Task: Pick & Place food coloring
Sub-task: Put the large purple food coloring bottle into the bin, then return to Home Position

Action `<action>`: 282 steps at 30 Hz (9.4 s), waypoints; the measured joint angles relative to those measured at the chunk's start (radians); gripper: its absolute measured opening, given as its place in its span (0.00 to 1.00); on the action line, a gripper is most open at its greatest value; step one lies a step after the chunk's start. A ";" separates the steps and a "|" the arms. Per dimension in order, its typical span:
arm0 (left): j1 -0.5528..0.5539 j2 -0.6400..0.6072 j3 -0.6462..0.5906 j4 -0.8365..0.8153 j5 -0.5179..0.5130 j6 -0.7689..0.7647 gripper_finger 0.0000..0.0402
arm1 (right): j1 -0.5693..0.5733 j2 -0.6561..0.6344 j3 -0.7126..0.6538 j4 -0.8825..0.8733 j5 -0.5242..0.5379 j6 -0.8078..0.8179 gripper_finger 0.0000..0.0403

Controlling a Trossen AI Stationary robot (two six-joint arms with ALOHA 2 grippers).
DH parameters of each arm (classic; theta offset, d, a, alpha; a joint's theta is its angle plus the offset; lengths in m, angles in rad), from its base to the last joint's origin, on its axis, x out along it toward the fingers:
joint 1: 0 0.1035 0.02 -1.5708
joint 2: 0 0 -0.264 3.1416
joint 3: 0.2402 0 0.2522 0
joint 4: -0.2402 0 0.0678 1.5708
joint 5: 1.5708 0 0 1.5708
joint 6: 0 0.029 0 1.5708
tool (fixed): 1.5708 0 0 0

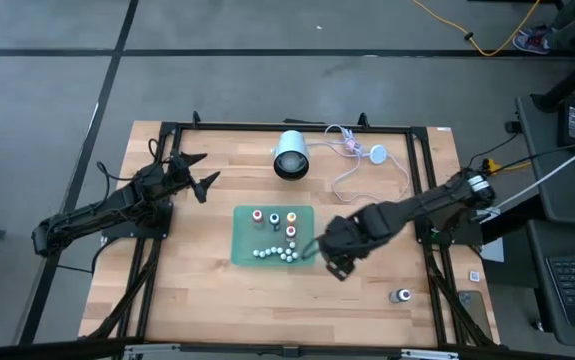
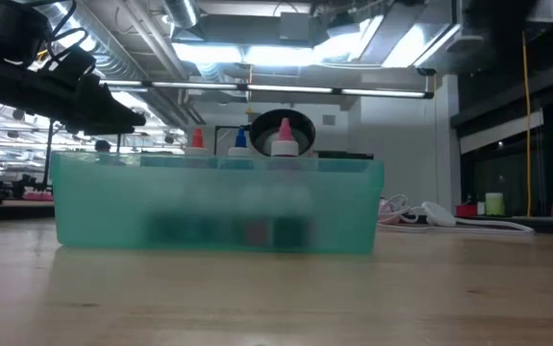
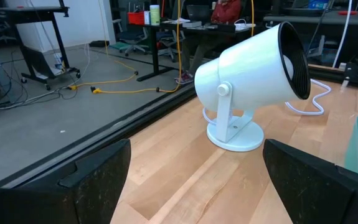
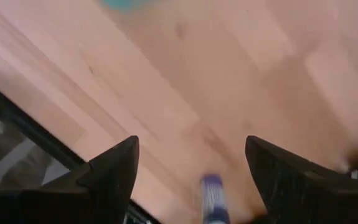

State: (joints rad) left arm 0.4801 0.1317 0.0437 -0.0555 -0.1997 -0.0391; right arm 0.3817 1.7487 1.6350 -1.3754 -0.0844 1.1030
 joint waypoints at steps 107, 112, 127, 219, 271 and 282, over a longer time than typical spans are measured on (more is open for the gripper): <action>0.000 0.000 0.000 0.000 0.000 0.000 0.90 | -0.102 0.454 0.640 -0.195 -0.091 -0.537 0.30; 0.000 0.000 0.000 0.000 0.000 0.000 0.90 | -0.136 0.504 0.720 -0.193 -0.087 -0.584 0.30; 0.000 0.000 0.000 0.000 0.000 0.000 0.90 | -0.195 0.511 0.717 -0.019 -0.009 -0.652 0.30; 0.000 0.000 0.000 0.000 0.000 0.000 0.90 | -0.302 0.675 0.715 0.091 -0.040 -0.767 0.50; 0.000 0.000 0.000 0.000 0.000 0.000 0.90 | -0.311 0.416 0.530 0.713 -0.011 -0.847 0.47; 0.000 0.000 0.000 0.000 0.000 0.000 0.90 | -0.371 0.002 0.073 0.966 0.269 -1.080 0.78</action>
State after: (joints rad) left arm 0.4801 0.1315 0.0433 -0.0559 -0.1997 -0.0391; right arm 0.0103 1.7512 1.7081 -0.4099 0.1847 0.0227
